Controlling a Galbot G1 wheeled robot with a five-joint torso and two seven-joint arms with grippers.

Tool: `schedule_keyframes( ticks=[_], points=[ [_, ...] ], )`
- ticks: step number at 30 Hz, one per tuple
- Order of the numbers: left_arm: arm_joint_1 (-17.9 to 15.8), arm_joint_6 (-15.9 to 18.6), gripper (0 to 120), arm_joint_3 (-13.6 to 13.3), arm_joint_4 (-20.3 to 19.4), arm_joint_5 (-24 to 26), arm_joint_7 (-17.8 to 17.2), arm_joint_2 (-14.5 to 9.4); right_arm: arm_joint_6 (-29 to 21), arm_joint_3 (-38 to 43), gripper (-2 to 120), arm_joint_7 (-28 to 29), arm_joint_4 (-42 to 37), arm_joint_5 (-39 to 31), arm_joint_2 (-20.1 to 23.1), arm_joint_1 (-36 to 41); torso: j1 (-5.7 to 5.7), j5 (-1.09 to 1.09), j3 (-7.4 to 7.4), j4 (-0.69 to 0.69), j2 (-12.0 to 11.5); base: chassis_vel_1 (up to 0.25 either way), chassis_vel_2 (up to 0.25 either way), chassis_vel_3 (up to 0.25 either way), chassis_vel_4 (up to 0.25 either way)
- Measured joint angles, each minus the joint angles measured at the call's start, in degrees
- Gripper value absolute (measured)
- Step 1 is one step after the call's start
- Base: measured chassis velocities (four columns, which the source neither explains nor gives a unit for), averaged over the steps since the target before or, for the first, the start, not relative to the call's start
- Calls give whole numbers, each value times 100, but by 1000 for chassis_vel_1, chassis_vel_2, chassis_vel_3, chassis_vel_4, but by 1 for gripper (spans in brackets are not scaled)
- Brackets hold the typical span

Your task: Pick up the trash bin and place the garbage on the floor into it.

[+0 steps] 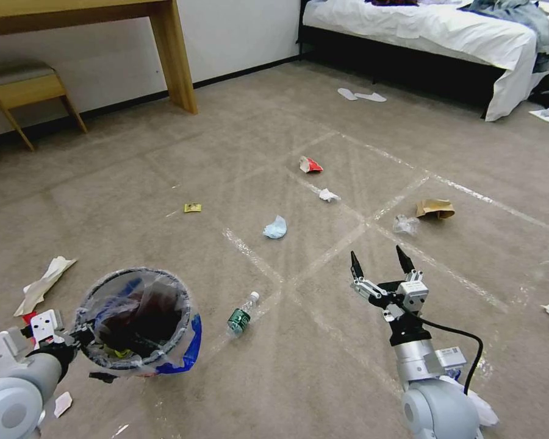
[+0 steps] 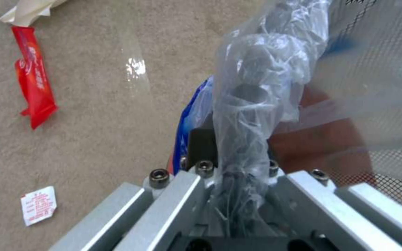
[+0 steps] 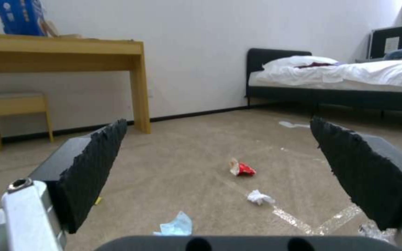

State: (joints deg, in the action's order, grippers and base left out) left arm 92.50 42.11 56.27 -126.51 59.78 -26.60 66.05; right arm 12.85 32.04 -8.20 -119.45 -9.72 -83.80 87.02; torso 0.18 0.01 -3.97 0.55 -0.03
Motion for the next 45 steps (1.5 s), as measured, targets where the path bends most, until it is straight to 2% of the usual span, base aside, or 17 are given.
schedule_keyframes(
  ticks=[16, 23, 26, 27, 28, 30, 31, 32, 33, 34, 35, 36, 37, 40, 42, 43, 45],
  points=[
    [-38, -1, 1, -27, 57, -17, 0, 34, 13, -12, 100, 38, 112, -8, 12, -82, 0, 0, 0, 0, 0, -6, 4, 4, -6],
    [-47, -1, 1, -28, 66, -19, 0, 43, -117, -107, 100, 333, 123, -97, 129, -163, 0, 0, 0, 0, 0, 0, 0, 0, 0],
    [-45, -1, 1, -30, 67, -23, -4, 55, -559, -257, 100, 687, 56, -394, 283, -274, 0, 0, 0, 1, 0, 0, 0, 0, 0],
    [-42, -1, 1, -34, 68, -26, -8, 68, -978, -382, 100, 956, 44, -730, 406, -414, 0, 0, 0, 0, 0, 0, 0, 0, 0],
    [-42, -1, 1, -34, 68, -26, -8, 68, -978, -382, 100, 956, 44, -730, 406, -414, 0, 0, 0, 0, 0, 0, 0, 0, 0],
    [-40, -1, 1, -45, 72, -35, -20, 91, -1791, -617, 100, 1379, 53, -1573, 643, -707, 0, 0, 0, 0, 0, 0, 0, 0, 0],
    [-40, -1, 1, -45, 72, -35, -20, 91, -1791, -617, 100, 1379, 53, -1573, 643, -707, 0, 0, 0, 0, 0, 0, 0, 0, 0],
    [-42, -1, 1, -50, 77, -40, -29, 107, -2148, -742, 100, 1591, 98, -1933, 760, -882, 0, 0, 0, 0, 0, 0, 0, 0, 0],
    [-42, -1, 1, -50, 77, -40, -29, 107, -2148, -742, 100, 1591, 98, -1933, 760, -882, 0, 0, 0, 0, 0, 0, 0, 0, 0],
    [-45, -1, 1, -50, 85, -45, -47, 126, -2464, -917, 100, 1807, 198, -2326, 890, -1095, 0, 0, 0, 0, 0, 0, 0, 0, 0],
    [-45, -1, 1, -50, 85, -45, -47, 126, -2464, -917, 100, 1807, 198, -2326, 890, -1095, 0, 0, 0, 0, 0, 0, 0, 0, 0],
    [-48, -1, 1, -44, 100, -61, -65, 158, -2900, -1182, 100, 2109, 428, -2919, 1064, -1468, 0, 0, 0, 0, 0, 0, 0, 0, 0],
    [-46, -1, 1, -37, 106, -73, -65, 181, -3132, -1377, 100, 2293, 581, -3297, 1156, -1705, 0, 0, -1, 0, 0, 0, 0, 0, 0],
    [-40, -1, 1, -26, 112, -89, -71, 204, -3391, -1583, 100, 2485, 717, -3721, 1235, -1960, 0, 1, -1, 0, 0, 0, 0, 0, 0],
    [-10, -2, 1, -2, 116, -148, -86, 299, -4124, -2132, 100, 3151, 980, -4739, 1343, -2576, 0, 0, -1, 0, 0, 0, 0, 0, 0],
    [-10, -2, 1, -2, 116, -148, -86, 299, -4124, -2132, 100, 3151, 980, -4739, 1343, -2576, 0, 0, -1, 0, 0, 0, 0, 0, 0],
    [43, -1, 1, 28, 79, -198, -89, 395, -4681, -2582, 100, 3736, 1174, -5573, 1345, -3057, 0, -1, -1, -1, 0, 0, 0, 0, 0]
  ],
)
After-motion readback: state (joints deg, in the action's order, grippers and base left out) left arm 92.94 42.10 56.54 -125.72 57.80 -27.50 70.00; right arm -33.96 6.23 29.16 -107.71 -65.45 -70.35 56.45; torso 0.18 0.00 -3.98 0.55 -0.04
